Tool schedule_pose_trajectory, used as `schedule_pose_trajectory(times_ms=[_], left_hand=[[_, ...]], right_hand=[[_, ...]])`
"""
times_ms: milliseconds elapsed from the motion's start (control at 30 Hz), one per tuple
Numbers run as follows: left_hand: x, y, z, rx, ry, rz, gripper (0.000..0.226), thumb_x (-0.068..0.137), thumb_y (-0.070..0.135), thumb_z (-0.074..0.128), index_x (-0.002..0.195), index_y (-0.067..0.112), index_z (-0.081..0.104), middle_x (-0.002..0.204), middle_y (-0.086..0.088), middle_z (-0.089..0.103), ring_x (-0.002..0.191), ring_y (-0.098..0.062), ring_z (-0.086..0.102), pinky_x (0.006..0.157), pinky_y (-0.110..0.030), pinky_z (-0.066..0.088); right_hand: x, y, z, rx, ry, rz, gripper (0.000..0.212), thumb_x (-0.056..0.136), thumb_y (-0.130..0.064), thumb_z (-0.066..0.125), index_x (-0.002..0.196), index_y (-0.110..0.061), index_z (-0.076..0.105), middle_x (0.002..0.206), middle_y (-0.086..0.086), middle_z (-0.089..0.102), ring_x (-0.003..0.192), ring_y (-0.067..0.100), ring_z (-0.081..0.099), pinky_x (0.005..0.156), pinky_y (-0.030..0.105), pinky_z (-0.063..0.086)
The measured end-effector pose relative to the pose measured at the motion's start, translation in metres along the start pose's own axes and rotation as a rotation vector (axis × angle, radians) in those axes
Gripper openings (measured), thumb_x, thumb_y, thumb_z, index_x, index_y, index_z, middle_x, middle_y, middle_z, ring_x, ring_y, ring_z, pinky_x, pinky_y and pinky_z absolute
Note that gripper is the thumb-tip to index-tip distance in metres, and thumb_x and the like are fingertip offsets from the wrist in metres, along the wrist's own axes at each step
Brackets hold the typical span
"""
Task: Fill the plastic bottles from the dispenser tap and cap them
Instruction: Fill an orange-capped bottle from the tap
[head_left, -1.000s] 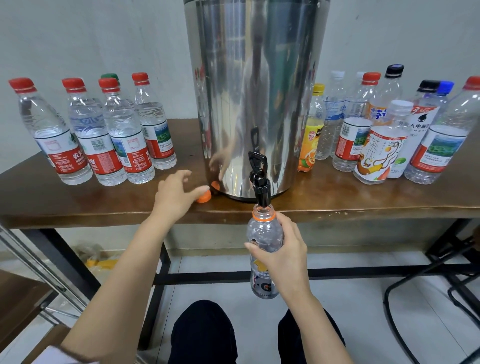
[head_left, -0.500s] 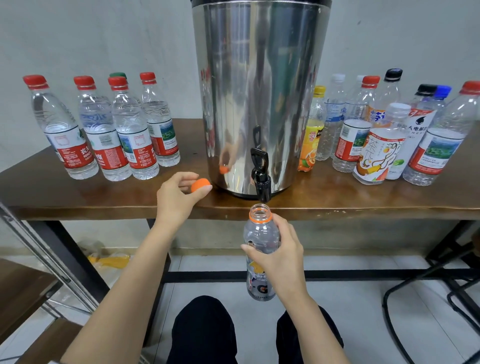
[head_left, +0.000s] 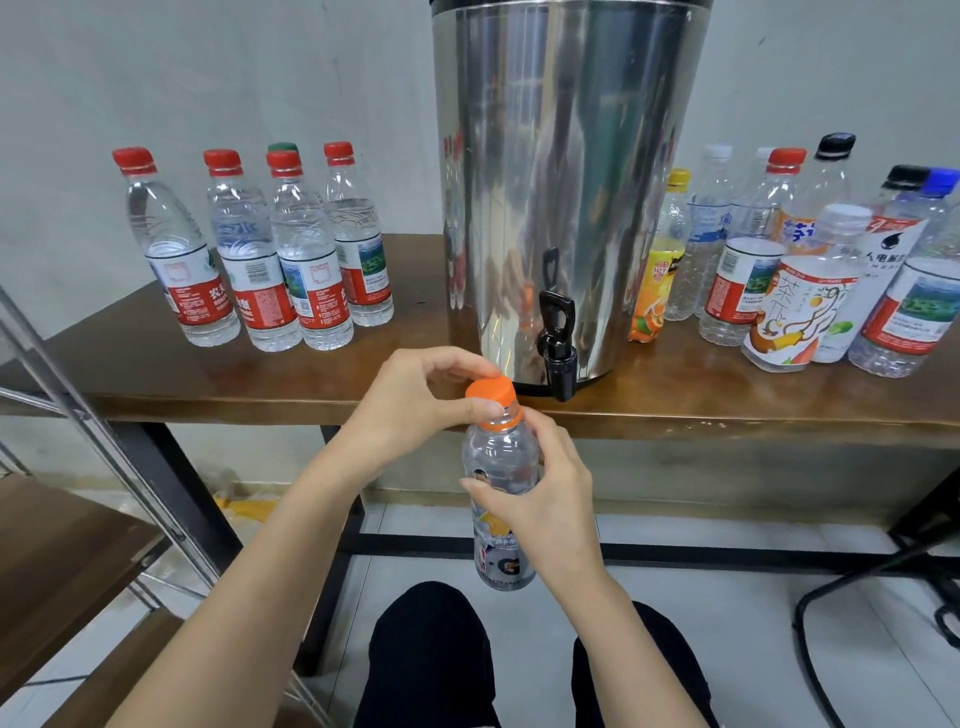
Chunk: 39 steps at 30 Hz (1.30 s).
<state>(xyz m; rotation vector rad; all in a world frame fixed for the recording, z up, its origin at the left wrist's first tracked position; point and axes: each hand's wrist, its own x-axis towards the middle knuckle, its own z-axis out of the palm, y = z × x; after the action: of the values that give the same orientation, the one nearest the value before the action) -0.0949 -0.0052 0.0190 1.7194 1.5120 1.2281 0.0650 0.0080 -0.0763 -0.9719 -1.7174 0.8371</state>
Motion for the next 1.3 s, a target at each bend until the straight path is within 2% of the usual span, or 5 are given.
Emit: schedule_pose_trajectory(times_ms=[333, 533, 900, 1133, 1300], left_hand=[[-0.004, -0.002, -0.005, 0.051, -0.021, 0.036, 0.031, 0.074, 0.014, 0.084, 0.103, 0.023, 0.075, 0.098, 0.012, 0.075, 0.094, 0.002, 0.066, 0.084, -0.008, 0.046], [-0.013, -0.002, -0.008, -0.162, -0.151, -0.02, 0.029, 0.094, 0.018, 0.063, 0.122, 0.017, 0.068, 0.117, 0.005, 0.072, 0.11, -0.01, 0.066, 0.093, -0.022, 0.052], [-0.015, 0.0, -0.001, -0.227, 0.019, -0.001, 0.022, 0.098, 0.019, 0.057, 0.113, 0.017, 0.072, 0.11, 0.007, 0.074, 0.101, -0.002, 0.067, 0.082, -0.013, 0.049], [-0.016, 0.002, 0.002, -0.32, 0.123, -0.024, 0.028, 0.075, 0.028, 0.073, 0.101, 0.019, 0.075, 0.102, 0.004, 0.076, 0.098, -0.009, 0.07, 0.08, -0.019, 0.053], [-0.014, 0.001, -0.004, -0.297, 0.039, -0.014, 0.018, 0.092, 0.016, 0.064, 0.107, 0.017, 0.074, 0.103, 0.005, 0.076, 0.098, -0.007, 0.07, 0.081, -0.018, 0.052]], right_hand=[[0.0, -0.01, 0.004, 0.004, -0.007, -0.018, 0.075, 0.066, -0.027, 0.091, 0.117, -0.055, 0.044, 0.118, -0.026, 0.051, 0.109, -0.013, 0.05, 0.082, 0.003, 0.043], [0.002, -0.013, 0.005, 0.045, 0.004, -0.033, 0.073, 0.065, -0.022, 0.091, 0.124, -0.039, 0.053, 0.116, -0.019, 0.056, 0.108, -0.008, 0.054, 0.082, 0.004, 0.044], [0.008, -0.021, 0.009, 0.01, 0.024, -0.054, 0.075, 0.064, -0.024, 0.091, 0.125, -0.041, 0.051, 0.118, -0.019, 0.056, 0.109, -0.009, 0.053, 0.085, 0.006, 0.045], [0.009, -0.024, 0.009, 0.015, 0.027, -0.051, 0.076, 0.065, -0.024, 0.091, 0.13, -0.034, 0.054, 0.12, -0.017, 0.057, 0.111, -0.006, 0.053, 0.088, 0.007, 0.045], [0.011, -0.025, 0.008, 0.027, 0.024, -0.046, 0.076, 0.064, -0.025, 0.092, 0.13, -0.035, 0.055, 0.121, -0.015, 0.059, 0.112, -0.005, 0.055, 0.091, 0.015, 0.048]])
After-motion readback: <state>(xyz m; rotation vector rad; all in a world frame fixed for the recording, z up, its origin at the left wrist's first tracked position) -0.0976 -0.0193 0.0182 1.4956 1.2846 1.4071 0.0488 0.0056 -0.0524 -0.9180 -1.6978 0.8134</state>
